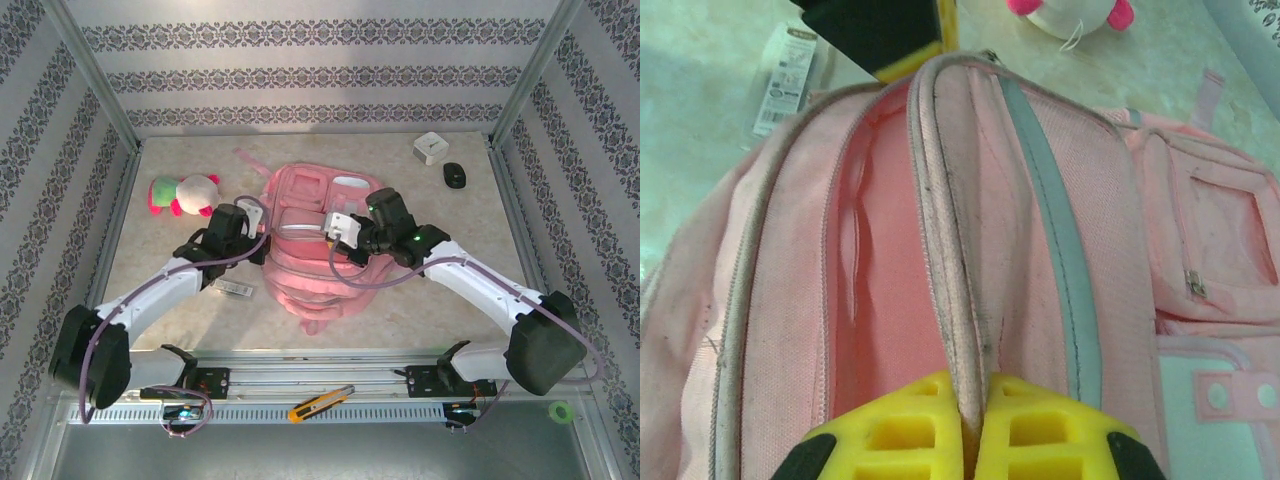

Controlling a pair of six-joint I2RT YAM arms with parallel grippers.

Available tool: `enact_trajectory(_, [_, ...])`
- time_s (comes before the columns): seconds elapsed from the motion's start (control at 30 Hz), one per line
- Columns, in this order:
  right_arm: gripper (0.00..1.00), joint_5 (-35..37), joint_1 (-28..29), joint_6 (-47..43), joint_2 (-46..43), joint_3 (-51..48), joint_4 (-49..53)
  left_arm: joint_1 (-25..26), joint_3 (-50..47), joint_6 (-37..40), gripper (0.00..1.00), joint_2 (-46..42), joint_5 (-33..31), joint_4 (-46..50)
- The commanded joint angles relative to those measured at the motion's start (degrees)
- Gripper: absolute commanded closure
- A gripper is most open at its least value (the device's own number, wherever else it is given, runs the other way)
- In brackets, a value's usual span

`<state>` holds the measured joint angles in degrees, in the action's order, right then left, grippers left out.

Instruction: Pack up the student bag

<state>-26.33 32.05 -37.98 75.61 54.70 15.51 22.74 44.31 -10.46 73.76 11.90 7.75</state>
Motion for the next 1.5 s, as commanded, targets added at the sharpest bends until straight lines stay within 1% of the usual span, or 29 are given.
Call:
enact_trajectory(0.0, [1.00,-10.8,-3.4,-1.4,-3.3,-0.5,0.4,-4.5,2.9,3.2,0.96,4.0,-7.4,-5.1])
enact_trajectory(0.03, [1.00,-11.1,-4.1,-0.7,-2.8,-0.4,-0.2,-4.7,4.0,3.3,0.95,5.3,-7.1,-5.5])
enact_trajectory(0.1, [1.00,-11.2,-5.3,0.8,-1.7,0.2,-1.0,-4.8,6.6,3.2,0.90,7.4,-6.3,-4.8])
enact_trajectory(0.17, [1.00,-11.9,-6.2,2.2,-1.0,0.6,-1.9,-4.8,8.3,2.4,0.85,8.2,-6.0,-3.8])
enact_trajectory(0.23, [1.00,-14.2,-7.0,3.9,-0.4,0.8,-3.3,-4.9,8.5,1.9,0.80,7.9,-6.1,-3.2])
enact_trajectory(0.27, [1.00,-14.8,-7.3,4.7,-0.2,0.8,-4.0,-5.1,8.7,1.1,0.74,7.5,-6.4,-1.9])
enact_trajectory(0.33, [1.00,-13.9,-7.4,6.4,0.2,1.3,-4.6,-6.0,9.2,-2.8,0.58,6.1,-7.0,2.5])
enact_trajectory(0.4, [1.00,-13.7,-7.4,7.2,0.3,1.5,-4.2,-6.5,9.3,-10.2,0.51,3.9,-7.6,9.3])
enact_trajectory(0.43, [1.00,-13.6,-7.4,7.7,0.3,1.4,-4.5,-6.6,9.3,-13.4,0.49,2.8,-8.0,12.8])
enact_trajectory(0.5, [1.00,-13.6,-7.3,8.3,0.1,0.9,-5.2,-6.8,7.5,-22.3,0.47,-0.6,-9.7,18.5])
enact_trajectory(0.63, [1.00,-13.8,-7.0,9.6,0.0,0.2,-6.1,-7.5,2.3,-37.2,0.43,-7.7,-11.2,25.0])
enact_trajectory(0.7, [1.00,-13.9,-6.7,10.2,-0.1,0.1,-6.7,-7.7,1.7,-43.8,0.41,-9.0,-12.9,29.0])
enact_trajectory(0.77, [1.00,-13.9,-6.1,10.2,0.2,0.1,-6.8,-7.9,1.8,-49.8,0.41,-8.6,-13.9,33.6])
enact_trajectory(0.83, [1.00,-13.9,-5.6,10.0,0.4,0.1,-6.9,-8.3,2.5,-56.4,0.41,-6.3,-14.3,39.0])
enact_trajectory(0.93, [1.00,-13.7,-4.6,9.6,1.0,0.4,-7.1,-8.7,3.5,-62.2,0.40,-1.9,-12.6,44.2])
enact_trajectory(1.0, [1.00,-13.7,-4.0,9.4,1.4,0.7,-7.2,-8.8,4.0,-64.6,0.38,1.0,-11.5,46.3])
enact_trajectory(1.07, [1.00,-13.6,-3.5,9.1,1.8,1.1,-7.2,-8.9,3.9,-65.8,0.34,3.2,-10.1,45.9])
enact_trajectory(1.13, [1.00,-13.4,-3.0,8.9,2.1,1.4,-7.2,-9.0,3.0,-66.9,0.29,4.7,-8.3,43.7])
enact_trajectory(1.2, [1.00,-13.4,-2.6,8.7,2.3,1.5,-7.2,-9.0,2.5,-67.4,0.27,5.6,-6.8,41.5])
enact_trajectory(1.37, [1.00,-13.2,-2.0,8.4,2.6,1.5,-7.1,-9.1,2.9,-68.7,0.24,8.0,-5.9,39.1])
enact_trajectory(1.47, [1.00,-13.0,-1.6,8.4,2.7,1.5,-7.0,-9.0,3.3,-68.8,0.24,10.3,-5.2,37.9])
